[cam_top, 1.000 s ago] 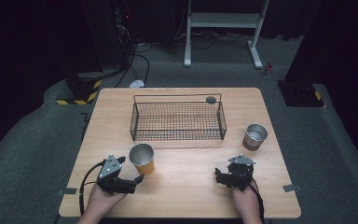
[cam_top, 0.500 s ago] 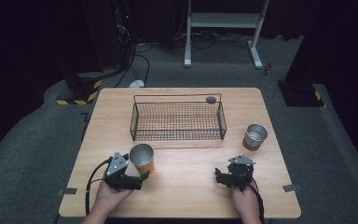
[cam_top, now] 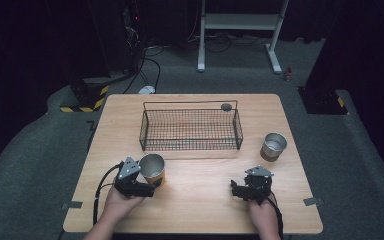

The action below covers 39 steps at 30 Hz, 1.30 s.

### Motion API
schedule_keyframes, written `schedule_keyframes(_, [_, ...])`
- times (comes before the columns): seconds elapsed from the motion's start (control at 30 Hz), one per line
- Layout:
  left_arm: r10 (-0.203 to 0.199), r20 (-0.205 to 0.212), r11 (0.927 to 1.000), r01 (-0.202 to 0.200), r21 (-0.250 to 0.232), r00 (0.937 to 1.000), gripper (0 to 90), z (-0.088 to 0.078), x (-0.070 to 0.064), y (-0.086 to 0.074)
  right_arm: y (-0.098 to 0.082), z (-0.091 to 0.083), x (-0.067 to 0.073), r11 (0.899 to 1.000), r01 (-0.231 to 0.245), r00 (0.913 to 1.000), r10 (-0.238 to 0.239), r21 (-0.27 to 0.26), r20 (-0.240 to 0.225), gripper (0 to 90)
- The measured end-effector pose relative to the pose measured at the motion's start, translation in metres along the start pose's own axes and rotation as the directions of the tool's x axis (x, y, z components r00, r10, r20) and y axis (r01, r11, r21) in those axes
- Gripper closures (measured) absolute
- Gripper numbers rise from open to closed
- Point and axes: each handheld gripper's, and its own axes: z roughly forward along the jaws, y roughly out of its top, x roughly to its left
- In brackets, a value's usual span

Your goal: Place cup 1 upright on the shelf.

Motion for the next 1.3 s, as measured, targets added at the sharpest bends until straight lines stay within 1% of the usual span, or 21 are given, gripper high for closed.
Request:
schedule_keyframes(0.03, [0.000, 0.000, 1.0000, 0.000, 0.000, 1.0000, 0.5, 0.0000, 0.0000, 0.0000, 0.0000, 0.0000, 0.0000, 1.000, 0.000, 1.0000, 0.000, 0.000, 0.000, 9.1])
schedule_keyframes(0.07, [-0.015, -0.005, 0.9998, 0.015, -0.014, 0.9999, 0.5, 0.0017, -0.0001, -0.0007, 0.0000, 0.0000, 0.0000, 1.000, 0.000, 1.0000, 0.000, 0.000, 0.000, 9.1])
schedule_keyframes(0.13, [-0.022, -0.013, 0.9990, 0.022, -0.038, 0.9997, 0.5, 0.0018, 0.0013, -0.0025, 0.0000, 0.0000, 0.0000, 1.000, -0.001, 1.0000, 0.001, 0.000, 0.000, 9.1])
schedule_keyframes(0.17, [-0.024, -0.007, 0.9987, 0.023, -0.045, 0.9997, 0.5, 0.0017, 0.0024, -0.0033, 0.0000, 0.0000, 0.0000, 1.000, 0.000, 1.0000, 0.000, 0.000, 0.000, 9.2])
schedule_keyframes(0.2, [-0.024, -0.007, 0.9987, 0.023, -0.045, 0.9997, 0.5, 0.0017, 0.0024, -0.0033, 0.0000, 0.0000, 0.0000, 1.000, 0.000, 1.0000, 0.000, 0.000, 0.000, 9.2])
schedule_keyframes(0.3, [-0.004, -0.007, 0.9988, 0.004, -0.048, 1.0000, 0.5, 0.0032, 0.0030, -0.0051, 0.0000, 0.0000, 0.0001, 1.000, 0.000, 1.0000, 0.000, 0.000, 0.000, 9.1])
schedule_keyframes(0.37, [-0.005, -0.004, 0.9984, 0.005, -0.057, 1.0000, 0.5, 0.0029, 0.0025, -0.0058, 0.0000, 0.0000, 0.0002, 1.000, -0.001, 1.0000, 0.001, 0.000, 0.000, 9.1])
schedule_keyframes(0.4, [-0.005, -0.004, 0.9984, 0.005, -0.057, 1.0000, 0.5, 0.0029, 0.0025, -0.0058, 0.0000, 0.0000, 0.0002, 1.000, -0.001, 1.0000, 0.001, 0.000, 0.000, 9.1])
schedule_keyframes(0.43, [0.003, -0.007, 0.9982, -0.003, -0.059, 1.0000, 0.5, 0.0030, 0.0016, -0.0058, 0.0000, 0.0000, 0.0002, 1.000, -0.001, 1.0000, 0.001, 0.000, 0.000, 9.1])
schedule_keyframes(0.53, [0.002, -0.008, 0.9983, -0.002, -0.058, 1.0000, 0.5, 0.0034, 0.0011, -0.0057, 0.0000, 0.0000, 0.0002, 1.000, -0.001, 1.0000, 0.001, 0.000, 0.000, 9.1])
schedule_keyframes(0.73, [0.003, -0.025, 0.9985, -0.005, -0.055, 0.9997, 0.5, 0.0050, -0.0004, -0.0051, 0.0000, 0.0000, 0.0003, 1.000, -0.001, 1.0000, 0.001, 0.000, 0.001, 9.1])
schedule_keyframes(0.77, [0.007, -0.042, 0.9986, -0.009, -0.052, 0.9991, 0.5, 0.0062, -0.0004, -0.0052, 0.0000, 0.0000, 0.0003, 1.000, -0.001, 1.0000, 0.001, 0.000, 0.001, 9.1])
schedule_keyframes(0.83, [0.002, -0.038, 0.9986, -0.004, -0.053, 0.9993, 0.5, 0.0071, -0.0005, -0.0051, 0.0000, 0.0000, 0.0003, 1.000, -0.001, 1.0000, 0.001, 0.000, 0.000, 9.1])
schedule_keyframes(0.93, [0.005, -0.041, 0.9986, -0.007, -0.052, 0.9991, 0.5, 0.0067, -0.0013, -0.0048, 0.0000, 0.0000, 0.0002, 1.000, -0.001, 1.0000, 0.001, 0.000, 0.000, 9.1])
schedule_keyframes(1.0, [0.004, -0.041, 0.9983, -0.006, -0.058, 0.9992, 1.7, 0.0066, -0.0015, -0.0049, 0.0000, 0.0000, 0.0003, 1.000, -0.001, 1.0000, 0.001, 0.000, 0.000, 9.1])
schedule_keyframes(1.03, [-0.004, -0.036, 0.9978, 0.002, -0.066, 0.9993, 2.2, 0.0065, -0.0015, -0.0051, 0.0000, 0.0000, 0.0003, 1.000, -0.001, 1.0000, 0.001, 0.000, 0.000, 9.1])
schedule_keyframes(1.13, [-0.010, -0.032, 0.9973, 0.008, -0.073, 0.9994, 5.6, 0.0059, 0.0000, -0.0052, -0.0002, -0.0004, 0.0008, 1.000, -0.005, 1.0000, 0.005, 0.003, -0.001, 9.2])
schedule_keyframes(1.17, [-0.009, -0.028, 0.9969, 0.007, -0.078, 0.9996, 8.5, 0.0058, 0.0001, -0.0054, -0.0004, -0.0006, 0.0008, 1.000, -0.006, 1.0000, 0.006, 0.003, -0.002, 9.3])
schedule_keyframes(1.2, [-0.006, -0.027, 0.9968, 0.004, -0.080, 0.9996, 8.5, 0.0056, -0.0001, -0.0055, -0.0004, -0.0006, 0.0008, 1.000, -0.006, 1.0000, 0.006, 0.003, -0.002, 9.3])
schedule_keyframes(1.23, [-0.006, -0.021, 0.9967, 0.004, -0.081, 0.9998, 12.9, 0.0057, -0.0007, -0.0057, -0.0005, -0.0006, 0.0007, 1.000, -0.003, 1.0000, 0.003, 0.001, -0.001, 9.2])
schedule_keyframes(1.3, [-0.012, -0.022, 0.9957, 0.010, -0.092, 0.9997, 13.8, 0.0061, -0.0021, -0.0066, -0.0005, -0.0006, 0.0008, 1.000, -0.003, 1.0000, 0.003, 0.001, 0.000, 9.3])
